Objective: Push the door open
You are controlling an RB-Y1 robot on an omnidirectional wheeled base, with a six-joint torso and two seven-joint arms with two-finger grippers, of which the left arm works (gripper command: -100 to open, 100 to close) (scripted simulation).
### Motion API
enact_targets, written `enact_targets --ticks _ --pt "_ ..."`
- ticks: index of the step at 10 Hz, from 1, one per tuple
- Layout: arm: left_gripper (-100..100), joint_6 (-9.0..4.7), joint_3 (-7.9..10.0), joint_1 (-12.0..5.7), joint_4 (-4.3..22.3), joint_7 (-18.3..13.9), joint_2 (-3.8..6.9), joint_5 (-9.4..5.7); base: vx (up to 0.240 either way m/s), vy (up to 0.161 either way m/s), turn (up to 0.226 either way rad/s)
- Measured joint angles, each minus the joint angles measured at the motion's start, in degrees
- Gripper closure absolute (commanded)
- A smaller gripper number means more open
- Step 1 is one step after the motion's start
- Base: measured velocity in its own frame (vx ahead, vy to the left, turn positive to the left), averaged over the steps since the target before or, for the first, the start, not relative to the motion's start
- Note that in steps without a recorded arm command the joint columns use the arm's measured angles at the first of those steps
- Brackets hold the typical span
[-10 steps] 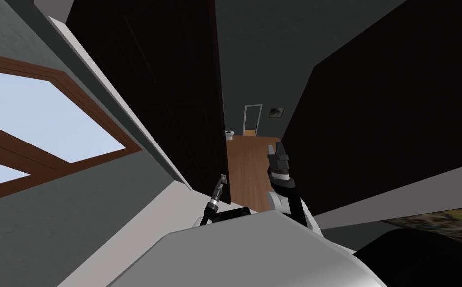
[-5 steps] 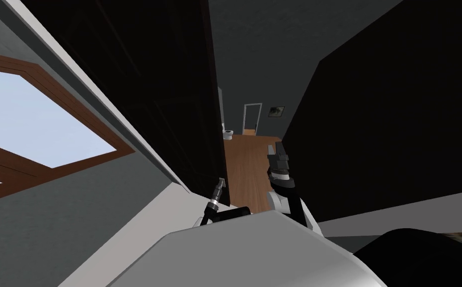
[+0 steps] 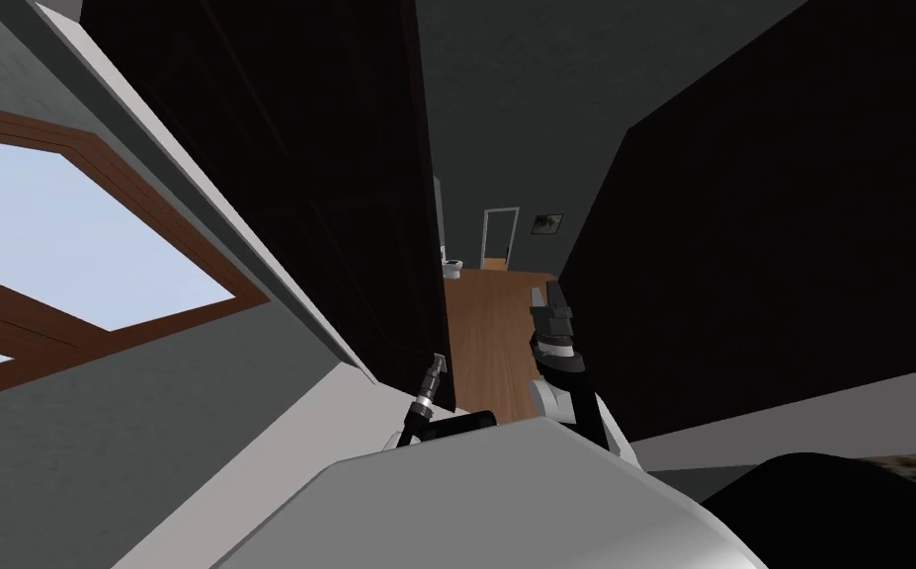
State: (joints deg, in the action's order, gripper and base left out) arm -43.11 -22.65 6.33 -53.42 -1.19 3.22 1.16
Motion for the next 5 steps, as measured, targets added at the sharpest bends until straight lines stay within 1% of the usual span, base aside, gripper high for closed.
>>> enact_targets --ticks 1,2,3,4,5 --pt "100 0.44 0.21 0.33 -0.3 -0.1 0.45 -0.09 0.178 -0.088 0.043" --pt "100 0.60 0.61 0.13 0.1 0.1 0.41 -0.21 0.180 -0.105 0.044" --pt "100 0.35 1.13 -0.23 0.6 0.2 0.44 -0.38 0.205 -0.114 0.048" --pt "100 0.35 1.84 -0.83 1.1 0.6 0.17 -0.59 0.197 -0.132 0.057" --pt "100 1.05 2.40 -0.51 -0.2 0.5 0.83 -0.81 0.157 -0.129 0.061"
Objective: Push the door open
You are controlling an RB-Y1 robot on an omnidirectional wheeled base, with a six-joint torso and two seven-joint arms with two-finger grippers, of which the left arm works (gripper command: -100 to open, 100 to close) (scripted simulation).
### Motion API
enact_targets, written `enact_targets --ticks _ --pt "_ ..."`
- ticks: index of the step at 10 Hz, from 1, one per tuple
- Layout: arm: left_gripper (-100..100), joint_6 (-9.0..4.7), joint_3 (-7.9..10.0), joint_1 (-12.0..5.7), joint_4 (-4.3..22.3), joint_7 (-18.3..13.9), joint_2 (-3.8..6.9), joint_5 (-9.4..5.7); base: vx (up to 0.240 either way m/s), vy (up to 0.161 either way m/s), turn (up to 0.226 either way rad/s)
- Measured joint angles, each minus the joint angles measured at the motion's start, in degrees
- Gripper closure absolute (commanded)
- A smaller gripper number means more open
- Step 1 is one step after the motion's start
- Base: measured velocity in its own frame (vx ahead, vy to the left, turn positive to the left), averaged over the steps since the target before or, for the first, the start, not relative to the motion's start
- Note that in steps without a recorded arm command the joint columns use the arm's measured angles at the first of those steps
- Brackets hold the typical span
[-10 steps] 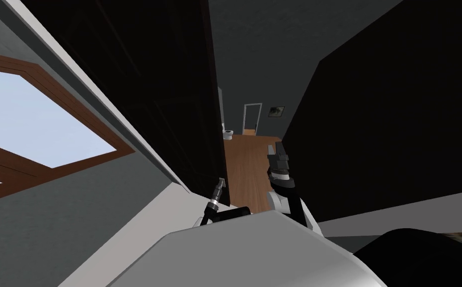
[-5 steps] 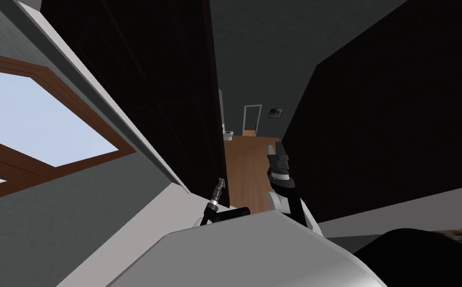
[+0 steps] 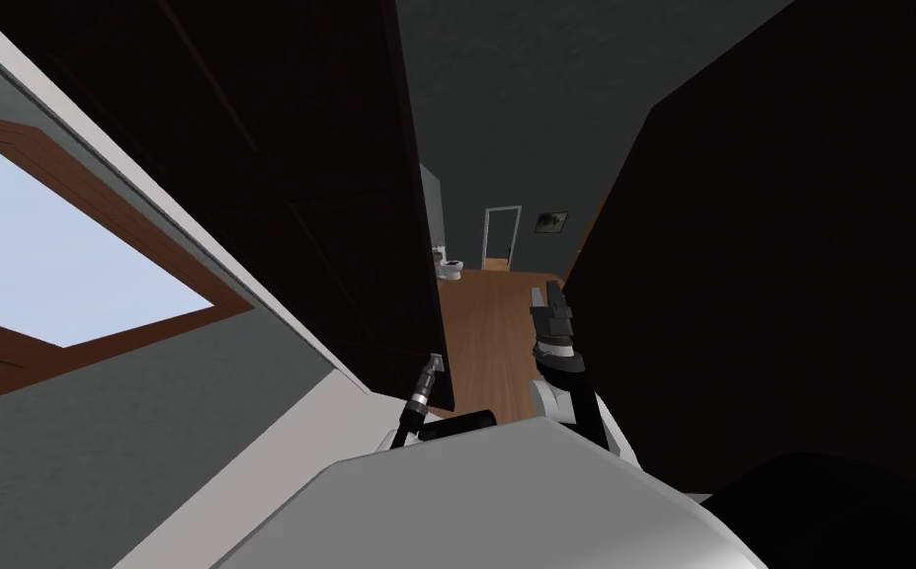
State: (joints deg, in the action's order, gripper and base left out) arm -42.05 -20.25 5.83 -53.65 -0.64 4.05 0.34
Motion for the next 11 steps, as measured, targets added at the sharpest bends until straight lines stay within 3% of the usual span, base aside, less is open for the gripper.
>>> enact_targets --ticks 1,3,4,11 --pt "100 -0.48 0.74 -1.04 1.1 0.1 -0.12 -0.26 0.159 -0.116 0.041" --pt "100 -0.89 2.47 -1.40 1.8 0.6 -0.08 -0.82 0.176 -0.109 0.112" --pt "-100 -1.01 3.68 -1.75 2.1 0.9 0.18 -1.24 -0.041 -0.059 0.073" --pt "-100 -0.12 2.76 -0.71 0.3 0.3 -0.25 -1.41 -0.199 0.014 0.019"
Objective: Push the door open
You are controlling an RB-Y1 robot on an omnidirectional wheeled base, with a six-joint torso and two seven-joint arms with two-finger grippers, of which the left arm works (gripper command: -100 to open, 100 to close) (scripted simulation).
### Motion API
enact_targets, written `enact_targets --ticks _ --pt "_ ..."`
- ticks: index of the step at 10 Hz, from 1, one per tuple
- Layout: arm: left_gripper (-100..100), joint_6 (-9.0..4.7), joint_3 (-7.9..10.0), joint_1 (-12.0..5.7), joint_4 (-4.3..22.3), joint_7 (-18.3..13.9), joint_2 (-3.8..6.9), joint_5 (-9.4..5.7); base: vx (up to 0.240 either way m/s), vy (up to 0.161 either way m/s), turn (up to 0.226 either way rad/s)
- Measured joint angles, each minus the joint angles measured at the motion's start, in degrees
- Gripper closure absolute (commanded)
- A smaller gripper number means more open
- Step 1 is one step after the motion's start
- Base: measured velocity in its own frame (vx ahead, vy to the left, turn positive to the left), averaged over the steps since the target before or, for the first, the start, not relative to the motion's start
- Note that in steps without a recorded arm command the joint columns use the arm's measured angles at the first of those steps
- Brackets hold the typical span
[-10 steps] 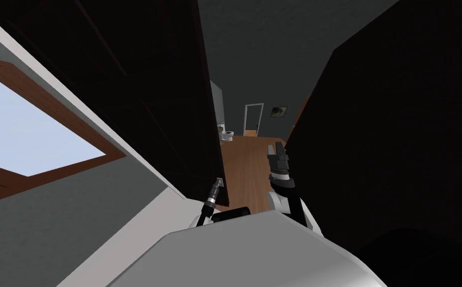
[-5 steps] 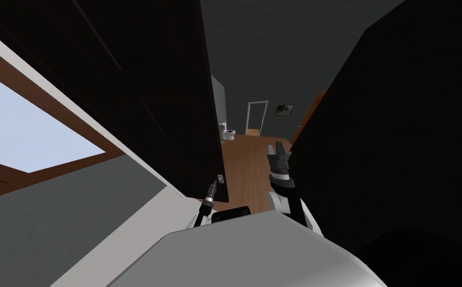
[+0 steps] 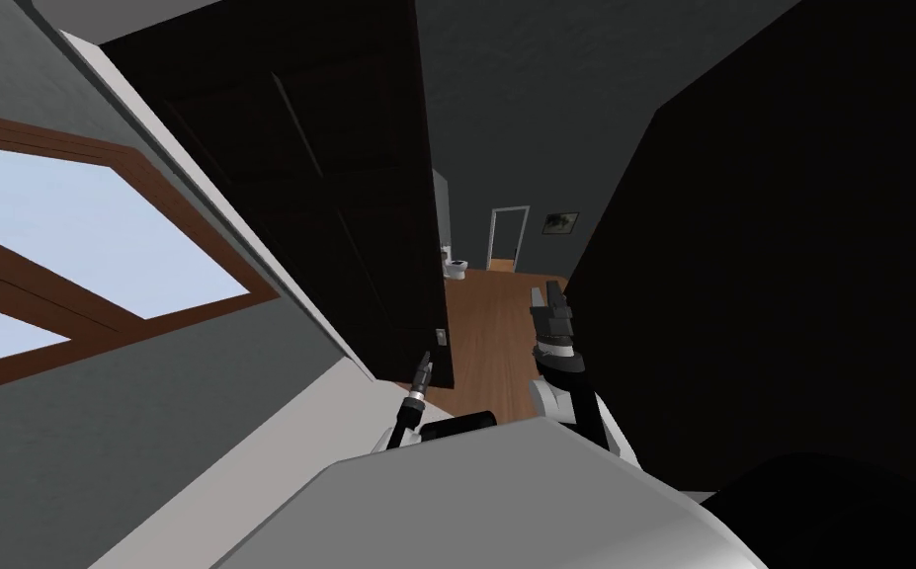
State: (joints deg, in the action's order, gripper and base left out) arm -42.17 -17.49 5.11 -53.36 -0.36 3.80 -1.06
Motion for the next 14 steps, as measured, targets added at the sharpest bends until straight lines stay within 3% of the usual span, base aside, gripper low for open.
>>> enact_targets --ticks 2,7,11,12,14 --pt "-100 0.24 -0.21 0.35 -0.5 -0.1 -0.36 -0.02 0.001 -0.016 -0.016" --pt "-100 -0.47 0.36 -0.08 0.3 0.2 0.00 -0.16 0.182 -0.047 -0.019" --pt "-100 -1.11 0.88 -0.45 1.1 0.4 -0.53 -0.30 0.169 -0.048 -0.018" --pt "100 -1.18 0.88 -0.47 1.1 0.4 -0.57 -0.30 -0.019 0.002 0.008" --pt "100 -1.11 0.90 -0.53 1.1 0.4 -0.53 -0.30 -0.028 0.008 -0.011"
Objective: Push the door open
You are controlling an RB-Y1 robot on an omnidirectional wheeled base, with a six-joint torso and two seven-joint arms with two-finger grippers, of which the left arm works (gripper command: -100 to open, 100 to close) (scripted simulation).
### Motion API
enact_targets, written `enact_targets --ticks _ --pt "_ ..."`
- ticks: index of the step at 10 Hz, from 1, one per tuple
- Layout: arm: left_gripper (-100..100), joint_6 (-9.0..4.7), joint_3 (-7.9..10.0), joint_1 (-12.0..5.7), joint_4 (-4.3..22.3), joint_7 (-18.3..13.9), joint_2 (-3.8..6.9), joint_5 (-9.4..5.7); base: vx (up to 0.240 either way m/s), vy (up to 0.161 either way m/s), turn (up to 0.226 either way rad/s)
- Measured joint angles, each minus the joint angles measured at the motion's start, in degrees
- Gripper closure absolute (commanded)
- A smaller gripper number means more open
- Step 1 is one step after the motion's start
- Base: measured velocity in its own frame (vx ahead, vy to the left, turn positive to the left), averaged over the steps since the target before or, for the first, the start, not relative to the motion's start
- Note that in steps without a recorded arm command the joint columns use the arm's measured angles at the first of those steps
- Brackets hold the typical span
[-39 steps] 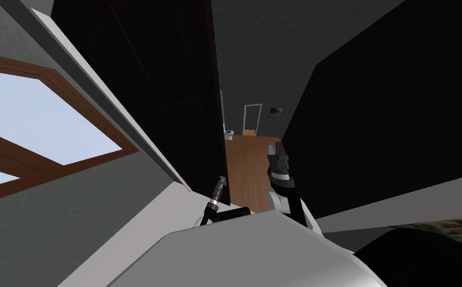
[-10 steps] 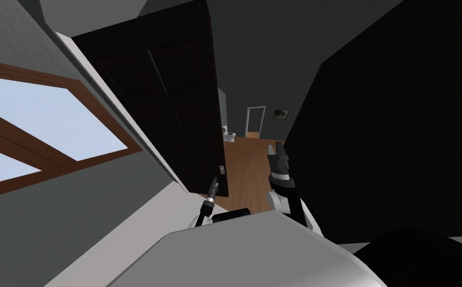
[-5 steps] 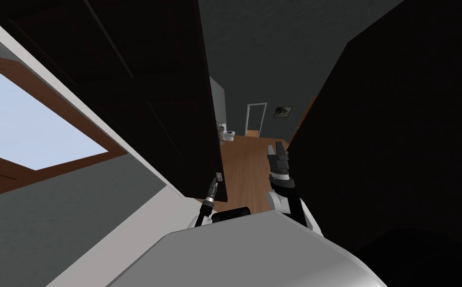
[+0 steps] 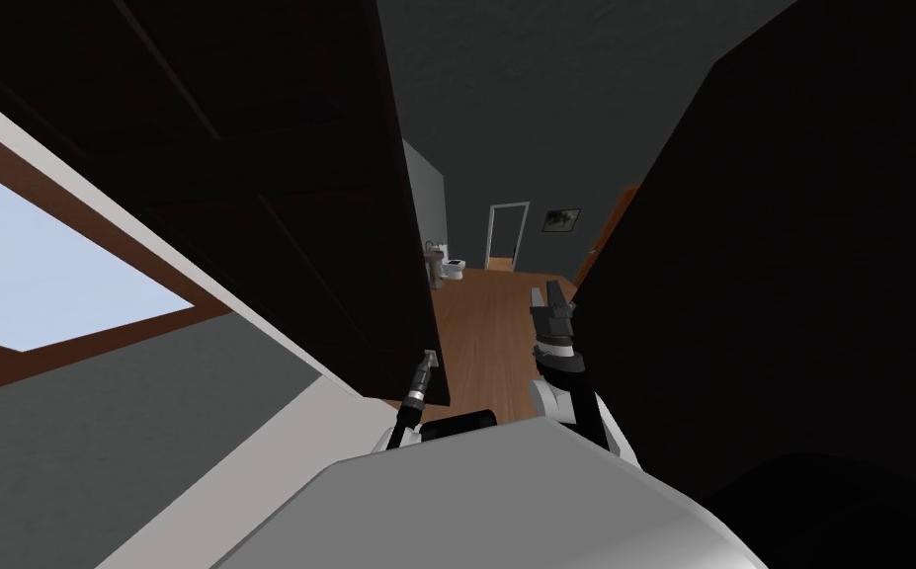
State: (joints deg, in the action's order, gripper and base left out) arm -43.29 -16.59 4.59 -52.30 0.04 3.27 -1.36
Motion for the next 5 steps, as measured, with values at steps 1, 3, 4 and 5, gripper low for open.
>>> enact_targets --ticks 1,3,4,5 --pt "100 0.07 -0.02 0.02 0.0 0.0 0.00 0.01 -0.013 0.004 0.003" --pt "100 0.15 -0.06 0.15 0.1 0.0 0.02 0.03 -0.004 0.000 0.002" --pt "100 0.16 -0.06 0.18 0.2 0.0 0.02 0.02 0.072 -0.041 0.025" --pt "100 0.00 0.23 -0.08 1.0 0.1 0.04 -0.09 0.156 -0.074 0.040"
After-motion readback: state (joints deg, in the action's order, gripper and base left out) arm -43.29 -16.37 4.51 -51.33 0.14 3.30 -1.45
